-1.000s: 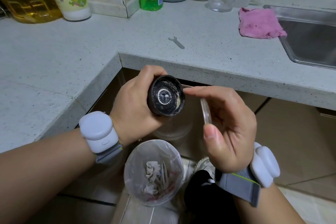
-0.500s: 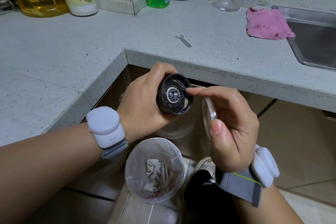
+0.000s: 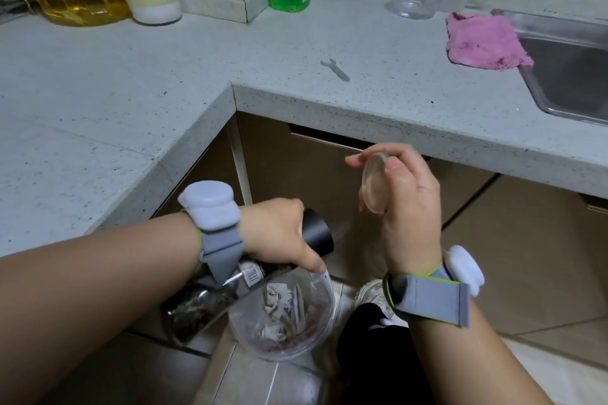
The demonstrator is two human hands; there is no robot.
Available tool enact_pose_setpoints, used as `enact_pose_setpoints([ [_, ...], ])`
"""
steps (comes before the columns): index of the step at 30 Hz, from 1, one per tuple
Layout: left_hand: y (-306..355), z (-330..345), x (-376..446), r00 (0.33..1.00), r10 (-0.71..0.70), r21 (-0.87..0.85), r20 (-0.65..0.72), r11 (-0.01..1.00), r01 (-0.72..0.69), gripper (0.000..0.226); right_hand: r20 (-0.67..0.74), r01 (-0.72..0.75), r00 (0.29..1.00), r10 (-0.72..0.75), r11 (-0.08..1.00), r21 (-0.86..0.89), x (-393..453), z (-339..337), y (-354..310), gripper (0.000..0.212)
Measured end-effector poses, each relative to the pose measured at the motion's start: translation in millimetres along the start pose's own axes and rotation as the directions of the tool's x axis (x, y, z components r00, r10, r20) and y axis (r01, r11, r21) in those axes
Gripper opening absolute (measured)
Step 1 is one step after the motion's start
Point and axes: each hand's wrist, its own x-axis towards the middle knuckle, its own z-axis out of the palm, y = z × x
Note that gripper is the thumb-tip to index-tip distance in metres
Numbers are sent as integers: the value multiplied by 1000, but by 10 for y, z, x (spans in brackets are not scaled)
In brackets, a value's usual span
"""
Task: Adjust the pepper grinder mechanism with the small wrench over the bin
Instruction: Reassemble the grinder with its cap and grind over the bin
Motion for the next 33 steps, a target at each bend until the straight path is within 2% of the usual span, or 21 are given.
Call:
enact_pose_setpoints([
  [1, -13, -5, 10, 995, -39, -170, 91, 984, 54, 67, 12, -30, 999, 30, 999, -17, 2, 13, 29, 35],
  [3, -40, -25, 15, 972, -66, -489, 227, 855, 172, 67, 45, -78, 996, 83, 993, -93, -10, 43, 81, 32],
  [5, -59, -68, 4, 946, -92, -589, 311, 762, 268, 63, 86, -111, 988, 125, 981, -157, -30, 78, 130, 29],
  [9, -46, -130, 23, 903, -154, -553, 401, 745, 372, 59, 158, -97, 977, 144, 957, -273, -78, 88, 177, 25],
  [12, -56, -152, 22, 881, -191, -500, 433, 762, 411, 59, 188, -121, 966, 178, 953, -279, -68, 71, 166, 28],
  [14, -68, -144, 14, 870, -200, -454, 450, 788, 416, 59, 258, -176, 932, 256, 938, -297, -62, 60, 149, 31],
  [17, -81, -93, -6, 866, -217, -403, 451, 816, 414, 54, 287, -235, 909, 303, 940, -246, -76, 45, 133, 32],
  [21, -93, -60, 22, 874, -231, -368, 428, 838, 402, 54, 326, -240, 889, 322, 933, -269, -86, 45, 129, 34],
  [26, -94, -70, 43, 882, -222, -370, 415, 845, 386, 51, 256, -131, 929, 268, 884, -448, -192, 69, 127, 29],
  [28, -100, -66, 60, 886, -219, -359, 409, 854, 376, 52, 309, -147, 900, 307, 882, -447, -200, 77, 125, 26],
  [33, -81, -119, 54, 949, -210, -272, 234, 923, 271, 53, 317, -243, 863, 394, 872, -424, -130, 85, 16, 27],
])
